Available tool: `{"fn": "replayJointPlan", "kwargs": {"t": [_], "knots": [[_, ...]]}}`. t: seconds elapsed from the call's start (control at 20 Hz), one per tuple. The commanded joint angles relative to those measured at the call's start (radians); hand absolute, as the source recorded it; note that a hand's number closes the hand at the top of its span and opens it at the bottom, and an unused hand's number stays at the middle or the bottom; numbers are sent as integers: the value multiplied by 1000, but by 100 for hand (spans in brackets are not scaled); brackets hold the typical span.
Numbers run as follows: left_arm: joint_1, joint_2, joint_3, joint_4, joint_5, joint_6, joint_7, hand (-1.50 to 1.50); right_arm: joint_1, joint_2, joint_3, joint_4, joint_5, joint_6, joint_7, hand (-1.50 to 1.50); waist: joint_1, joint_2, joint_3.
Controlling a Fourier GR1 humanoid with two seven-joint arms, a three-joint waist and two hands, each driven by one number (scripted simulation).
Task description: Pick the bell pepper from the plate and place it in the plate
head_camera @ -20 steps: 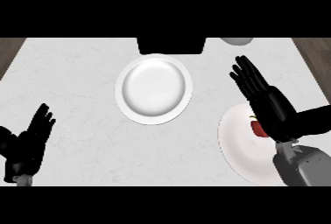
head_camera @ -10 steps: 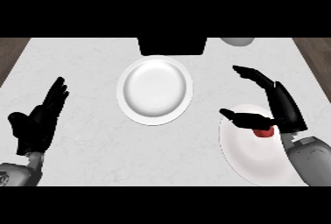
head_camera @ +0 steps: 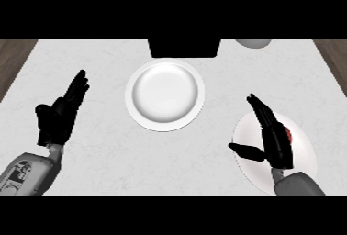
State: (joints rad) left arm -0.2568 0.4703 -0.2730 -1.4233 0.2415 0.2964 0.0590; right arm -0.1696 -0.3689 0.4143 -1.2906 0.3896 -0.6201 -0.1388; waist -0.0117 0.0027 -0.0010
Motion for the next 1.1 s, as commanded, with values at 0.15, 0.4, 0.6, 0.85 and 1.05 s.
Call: {"fn": "replayJointPlan", "kwargs": {"t": [0.15, 0.4, 0.6, 0.85, 1.05], "knots": [[25, -58, -15, 10, -55, 14, -33, 0, 133, -114, 8, -279, 235, -81, 165, -150, -5, -8, -1], [-12, -23, 37, 60, -38, -6, -18, 0, 190, -259, -8, -424, 351, 154, 471, -150, -24, -11, -4], [14, -20, 17, -11, -41, -15, 9, 0, 179, -314, -9, -509, 349, 388, 691, -150, -2, -12, -3], [47, -47, -6, -96, -70, 12, 48, 0, 143, -334, -16, -646, 324, 611, 887, -150, 18, -9, 0], [-34, -84, 38, 91, -97, -50, -32, 0, 65, -210, 2, -542, 356, 640, 907, -150, 13, -1, 1]]}}
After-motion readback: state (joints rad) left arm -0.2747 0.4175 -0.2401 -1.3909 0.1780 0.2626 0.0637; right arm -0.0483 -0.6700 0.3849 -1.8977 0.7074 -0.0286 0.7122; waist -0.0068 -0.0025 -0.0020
